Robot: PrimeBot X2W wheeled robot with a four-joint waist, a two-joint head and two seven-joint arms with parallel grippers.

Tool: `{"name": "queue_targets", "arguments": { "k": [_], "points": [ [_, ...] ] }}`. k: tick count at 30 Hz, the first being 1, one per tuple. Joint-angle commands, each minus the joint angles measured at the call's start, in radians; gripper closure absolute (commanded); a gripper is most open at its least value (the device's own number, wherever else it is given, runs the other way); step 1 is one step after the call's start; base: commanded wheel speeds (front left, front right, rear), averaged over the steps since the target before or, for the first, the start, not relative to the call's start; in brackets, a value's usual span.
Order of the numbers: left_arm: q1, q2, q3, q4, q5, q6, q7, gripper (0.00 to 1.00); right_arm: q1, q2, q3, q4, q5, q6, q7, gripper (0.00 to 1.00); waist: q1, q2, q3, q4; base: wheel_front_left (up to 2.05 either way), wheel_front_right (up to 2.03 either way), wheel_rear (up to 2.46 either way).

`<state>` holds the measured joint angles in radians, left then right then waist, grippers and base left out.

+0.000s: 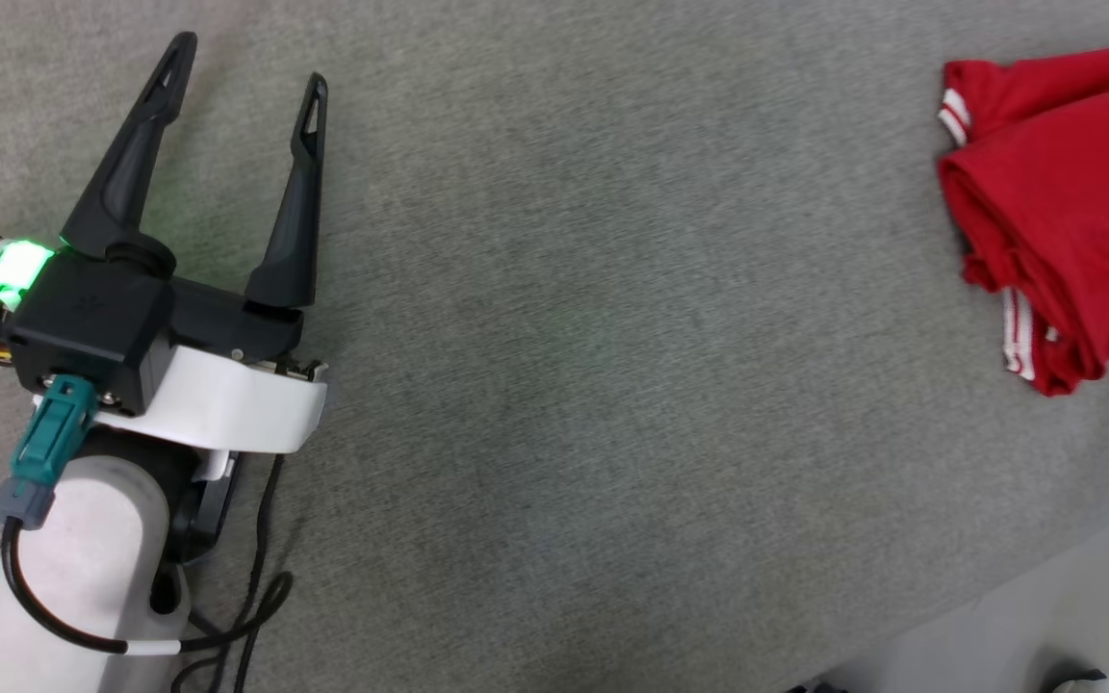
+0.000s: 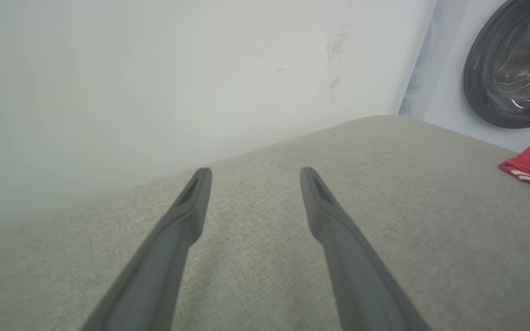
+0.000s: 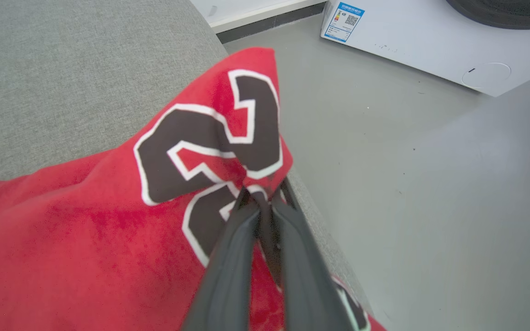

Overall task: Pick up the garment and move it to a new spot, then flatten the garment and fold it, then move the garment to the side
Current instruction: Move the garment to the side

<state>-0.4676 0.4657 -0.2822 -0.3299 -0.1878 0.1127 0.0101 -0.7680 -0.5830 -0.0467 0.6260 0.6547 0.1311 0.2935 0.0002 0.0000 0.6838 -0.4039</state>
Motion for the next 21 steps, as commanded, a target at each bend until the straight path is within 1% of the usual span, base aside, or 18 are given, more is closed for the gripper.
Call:
{"name": "queue_targets", "arguments": {
  "k": [1,2,3,4,5,7,10,12,21],
  "points": [
    [-0.014,0.005,0.001,-0.008,0.003,-0.003,0.004,0.00,-0.022,0.002,-0.002,0.018,0.005,-0.001,-0.021,1.00,-0.0002,0.0000,0.026,0.021,0.00,0.00,0.00],
    [-0.015,0.005,0.000,-0.011,0.002,-0.003,0.004,0.00,-0.025,0.007,-0.001,0.036,0.003,-0.001,-0.031,1.00,-0.0002,0.0000,0.028,0.023,0.00,0.00,0.00],
    [-0.015,0.004,-0.001,-0.011,0.002,-0.001,0.004,0.00,-0.030,0.012,-0.002,0.054,0.003,-0.001,-0.041,0.78,-0.0002,0.0000,0.028,0.027,0.00,0.00,0.00],
    [-0.015,0.003,-0.002,-0.011,0.001,0.000,0.003,0.00,-0.035,0.019,-0.004,0.069,0.007,-0.001,-0.049,0.45,-0.0002,0.0000,0.028,0.029,0.00,0.00,0.00],
    [-0.015,0.000,-0.003,-0.010,-0.001,0.002,0.001,0.00,-0.038,0.021,0.000,0.083,0.002,-0.001,-0.061,0.00,-0.0002,0.0000,0.027,0.032,0.00,0.00,0.00],
    [-0.014,-0.005,-0.005,-0.003,-0.005,0.005,-0.006,0.00,-0.044,0.025,0.003,0.109,-0.001,-0.001,-0.086,0.00,-0.0002,0.0000,0.020,0.040,0.00,0.00,0.00],
    [-0.005,-0.019,-0.011,0.016,-0.010,0.012,-0.024,0.00,-0.042,0.011,0.013,0.145,-0.037,-0.001,-0.133,0.00,-0.0002,0.0000,-0.006,0.052,0.00,0.00,0.00],
    [0.007,-0.028,-0.011,0.032,-0.018,0.017,-0.041,0.00,-0.043,0.008,0.001,0.166,-0.047,-0.001,-0.175,0.00,-0.0002,0.0000,-0.031,0.063,0.00,0.00,0.00],
    [0.111,-0.092,-0.019,0.145,-0.073,0.045,-0.137,0.00,0.036,0.010,-0.043,0.203,-0.132,-0.001,-0.388,0.00,-0.0002,0.0000,-0.205,0.118,0.00,0.00,0.00]
  ]
}}
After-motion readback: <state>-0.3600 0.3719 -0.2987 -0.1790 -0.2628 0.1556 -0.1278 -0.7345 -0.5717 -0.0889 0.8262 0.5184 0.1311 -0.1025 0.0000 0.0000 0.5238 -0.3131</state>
